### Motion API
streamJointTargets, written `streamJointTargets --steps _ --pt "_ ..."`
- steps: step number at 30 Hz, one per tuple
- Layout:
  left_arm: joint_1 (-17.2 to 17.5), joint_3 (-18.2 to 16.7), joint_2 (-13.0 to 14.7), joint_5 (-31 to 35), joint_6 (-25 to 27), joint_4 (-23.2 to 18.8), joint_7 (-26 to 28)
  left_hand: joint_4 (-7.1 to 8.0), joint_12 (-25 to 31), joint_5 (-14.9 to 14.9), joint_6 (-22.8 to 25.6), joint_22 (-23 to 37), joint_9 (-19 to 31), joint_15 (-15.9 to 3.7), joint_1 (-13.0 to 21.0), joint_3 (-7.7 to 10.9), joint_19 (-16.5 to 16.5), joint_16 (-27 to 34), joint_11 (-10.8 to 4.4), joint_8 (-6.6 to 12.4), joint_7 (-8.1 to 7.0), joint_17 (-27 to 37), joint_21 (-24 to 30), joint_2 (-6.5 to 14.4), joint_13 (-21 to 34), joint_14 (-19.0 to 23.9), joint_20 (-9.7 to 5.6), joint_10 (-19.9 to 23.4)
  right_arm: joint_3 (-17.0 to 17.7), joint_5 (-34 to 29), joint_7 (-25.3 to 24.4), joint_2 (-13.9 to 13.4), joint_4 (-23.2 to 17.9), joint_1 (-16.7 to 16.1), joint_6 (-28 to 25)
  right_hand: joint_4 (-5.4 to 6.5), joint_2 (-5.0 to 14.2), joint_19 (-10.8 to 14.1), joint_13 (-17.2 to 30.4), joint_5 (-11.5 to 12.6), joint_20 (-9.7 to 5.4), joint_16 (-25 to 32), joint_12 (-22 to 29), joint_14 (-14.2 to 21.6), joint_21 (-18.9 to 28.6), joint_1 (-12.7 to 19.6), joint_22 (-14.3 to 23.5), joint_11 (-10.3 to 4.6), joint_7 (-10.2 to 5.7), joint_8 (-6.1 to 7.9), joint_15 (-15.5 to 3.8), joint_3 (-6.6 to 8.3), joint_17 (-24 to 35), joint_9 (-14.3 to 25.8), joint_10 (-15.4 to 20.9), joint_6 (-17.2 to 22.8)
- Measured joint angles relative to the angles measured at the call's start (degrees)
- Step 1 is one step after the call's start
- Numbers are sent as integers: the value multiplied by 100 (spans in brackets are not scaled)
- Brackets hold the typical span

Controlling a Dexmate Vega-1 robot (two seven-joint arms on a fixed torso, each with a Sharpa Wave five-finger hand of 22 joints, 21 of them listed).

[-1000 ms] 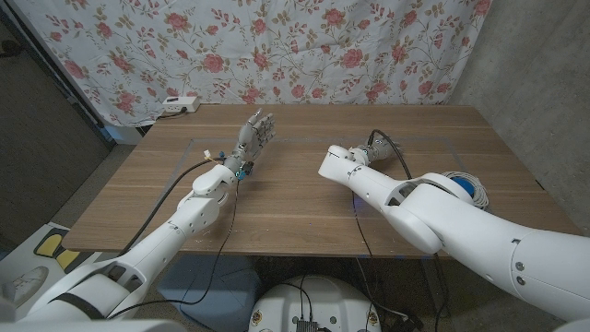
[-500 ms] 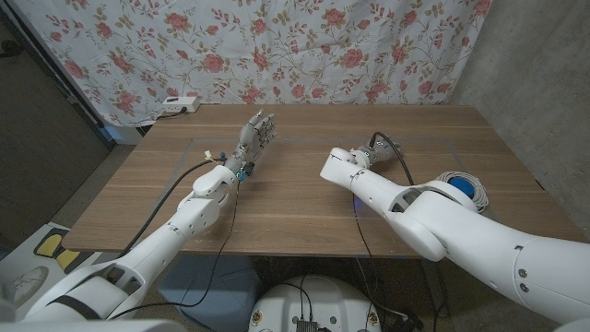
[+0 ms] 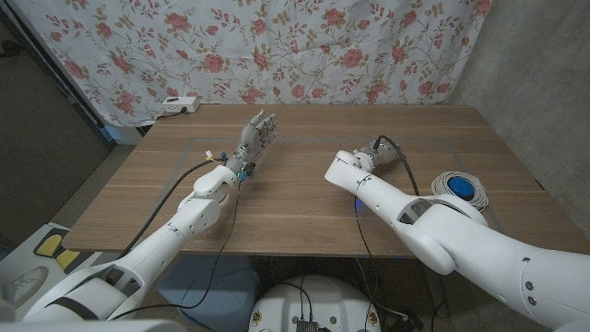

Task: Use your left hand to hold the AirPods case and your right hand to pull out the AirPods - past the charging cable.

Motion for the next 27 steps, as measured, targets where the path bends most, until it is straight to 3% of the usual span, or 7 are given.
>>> streamJointTargets --steps 4,6,11,27 --pt "0 6 -2 3 3 -9 3 0 0 0 0 0 0 0 0 0 0 0 0 0 0 0 0 0 0 0 0 0 9 4 -44 -28 -63 -36 63 -8 0 -34 31 0 -95 0 41 0 0 30 0 -13 -18 15 -72 72 0 0 -14 19" --pt "-1 10 -7 18 17 -10 6 0 0 0 0 0 0 0 2 0 0 0 0 0 0 0 0 2 0 0 0 0 76 13 -87 -160 -352 -209 149 -15 -25 -42 36 -1 -103 0 41 -25 0 69 -10 -30 -41 15 -97 126 0 0 -31 41" --pt "-18 22 -19 28 24 -10 6 0 0 0 0 0 0 0 24 0 0 0 0 0 0 0 0 24 0 0 0 0 179 33 -211 -267 -619 -393 322 -31 -61 -94 66 -1 -154 22 105 6 -23 104 -16 -30 -49 15 -190 174 0 0 -31 50" --pt "-40 43 -42 52 47 -35 16 0 0 0 0 0 0 0 24 0 0 0 0 0 0 0 0 24 0 0 0 -1 595 205 -579 -484 -1436 -909 771 -32 -38 -104 107 -6 -164 22 180 13 -23 173 -16 -29 -70 15 -197 268 -1 0 -30 72"
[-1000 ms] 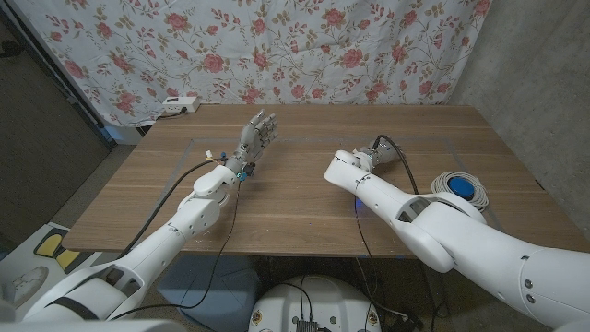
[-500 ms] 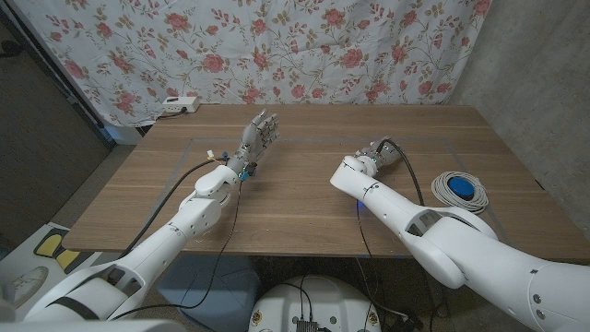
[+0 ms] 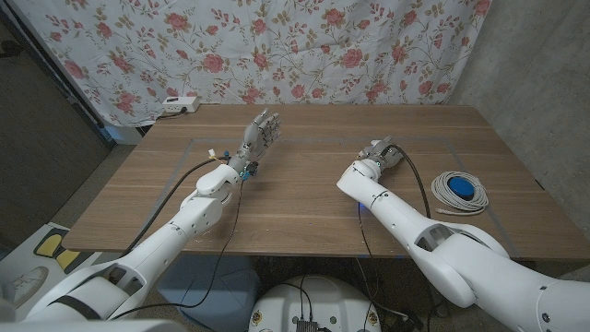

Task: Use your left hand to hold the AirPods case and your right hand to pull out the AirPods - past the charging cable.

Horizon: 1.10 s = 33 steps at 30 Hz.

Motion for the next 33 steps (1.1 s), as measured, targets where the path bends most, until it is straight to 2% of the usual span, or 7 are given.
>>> streamJointTargets --steps 8,10,11,27,33 --pt "31 0 -10 1 1 -19 22 0 0 0 0 0 0 0 0 0 0 0 0 0 0 0 0 0 0 0 0 0 70 26 -94 -68 -285 -129 79 0 -1 -21 26 -1 -20 0 3 0 0 1 1 -2 -19 0 0 0 0 0 3 19" --pt "38 0 -12 0 1 -21 24 0 0 0 0 0 0 0 0 0 0 0 0 0 0 0 0 0 0 0 0 0 81 28 -111 -88 -367 -162 88 23 -38 -21 26 -1 -20 0 3 0 0 38 1 -66 -19 0 0 23 -1 0 85 19" --pt "39 0 -12 -2 1 -22 26 0 0 0 0 0 0 0 0 0 0 0 0 0 0 0 0 0 2 0 0 0 84 28 -114 -96 -399 -173 90 23 -39 -22 26 -14 -22 0 3 0 1 38 1 -174 -19 0 0 23 0 0 195 19" --pt "58 -1 -31 -3 -16 -34 34 0 0 0 0 0 0 0 0 0 0 0 0 0 0 0 0 0 3 0 0 0 138 58 -161 -213 -798 -344 127 -1 -46 -41 80 -18 -40 22 66 15 1 43 1 -175 -39 0 -14 47 -1 0 196 40" --pt "60 2 -38 6 -16 -41 44 0 0 0 0 0 0 0 0 0 0 0 0 0 0 0 0 0 3 0 0 0 179 72 -229 -228 -889 -408 183 -1 -49 -41 107 -19 -40 37 127 45 1 45 1 -181 1 0 -43 46 -1 0 254 102"
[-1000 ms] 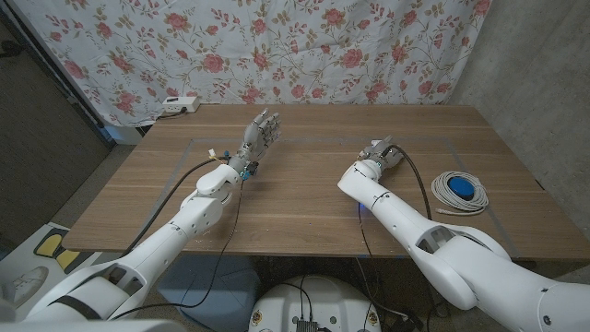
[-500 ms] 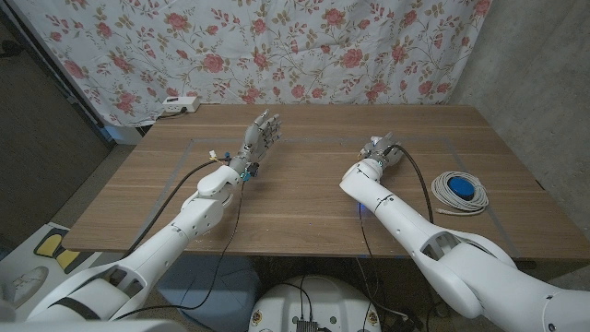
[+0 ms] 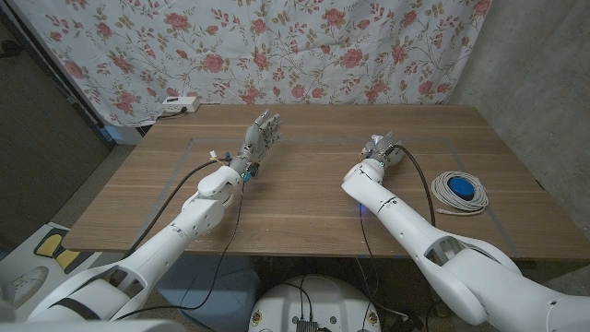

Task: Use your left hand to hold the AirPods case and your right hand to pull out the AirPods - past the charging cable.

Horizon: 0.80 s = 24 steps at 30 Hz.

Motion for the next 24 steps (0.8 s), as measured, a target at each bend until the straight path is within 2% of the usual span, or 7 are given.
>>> streamJointTargets --steps 8,13,20,24 --pt "-4 17 -12 15 0 -4 2 0 0 0 0 0 0 0 0 0 0 0 0 0 0 0 0 0 -1 0 0 0 62 6 -128 -12 -112 -74 82 -24 -51 32 40 -3 -32 5 43 29 0 50 0 -10 12 0 -29 24 -15 -13 62 12" --pt "-14 23 -13 22 0 -7 4 0 0 0 0 0 0 0 0 0 0 0 0 0 0 0 0 0 -1 0 0 0 86 6 -190 -25 -175 -102 111 -47 -51 32 87 -4 -32 5 44 61 0 50 0 -8 75 -64 -61 47 -14 -13 67 -55" --pt "-32 32 -16 27 9 -9 -10 0 0 0 0 0 0 0 0 0 0 0 0 0 0 0 0 0 -1 0 0 0 101 -6 -251 -48 -266 -136 124 -48 -65 32 175 -21 -31 5 67 36 0 67 0 -117 21 -112 -86 47 -14 3 -42 -149" --pt "-41 36 -17 27 18 -11 -26 0 0 0 0 0 0 0 -22 0 0 0 0 0 0 0 0 22 -1 0 0 0 103 -26 -271 -61 -306 -149 124 -63 -71 32 206 -21 -31 -19 67 7 0 76 1 -136 63 -112 -114 62 -14 3 -61 -209"
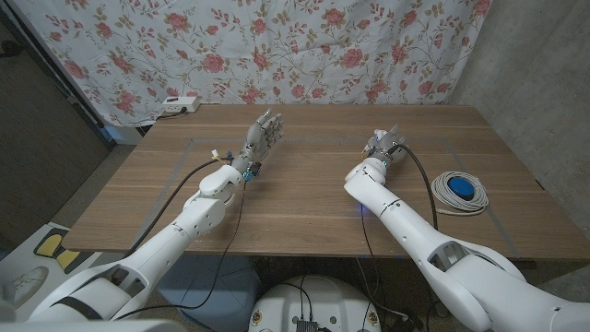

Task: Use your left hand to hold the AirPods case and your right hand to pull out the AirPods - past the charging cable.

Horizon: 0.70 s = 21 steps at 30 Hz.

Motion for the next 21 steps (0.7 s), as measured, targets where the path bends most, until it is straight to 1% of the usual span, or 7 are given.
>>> streamJointTargets --steps 3,7,16,19,21 --pt "-1 2 0 -1 12 -8 -17 0 0 0 0 0 0 0 0 0 0 0 0 0 0 0 0 0 0 0 0 0 5 -8 -16 -14 -48 -20 -2 -2 1 0 32 -2 0 0 0 0 0 30 0 -31 -10 0 0 2 9 0 -31 -51" --pt "-2 2 9 -5 19 -28 -21 3 0 0 0 0 0 0 0 -3 0 0 0 0 0 0 0 0 0 0 0 0 11 -19 -27 -25 -93 -40 -14 -2 -22 0 59 -3 0 0 30 -3 0 82 0 -32 -11 0 4 2 15 0 -32 -50" --pt "31 -4 25 -13 26 -65 -19 18 0 0 0 0 0 0 0 -18 0 0 0 0 0 0 0 0 -1 0 0 0 18 -41 -58 -55 -251 -108 -24 -3 -24 0 114 -5 1 -23 116 -3 0 83 0 -32 -10 0 4 0 15 -1 -32 -50" --pt "41 -31 -11 -104 26 -47 -79 18 0 0 0 0 0 0 0 -17 0 0 0 0 0 0 0 0 -1 0 0 0 18 -51 -63 -76 -356 -142 -15 -34 -31 0 145 -5 1 -23 153 -3 0 89 0 -31 -10 0 4 -32 15 -1 -31 -50" --pt "48 -36 -18 -137 26 -35 -102 17 0 0 0 0 0 0 0 -17 0 0 0 0 0 0 0 0 -1 0 0 0 19 -62 -64 -92 -415 -158 -8 -34 -31 -3 159 -5 3 -23 157 -3 0 89 0 -31 -10 0 4 -32 15 -1 -31 -50"
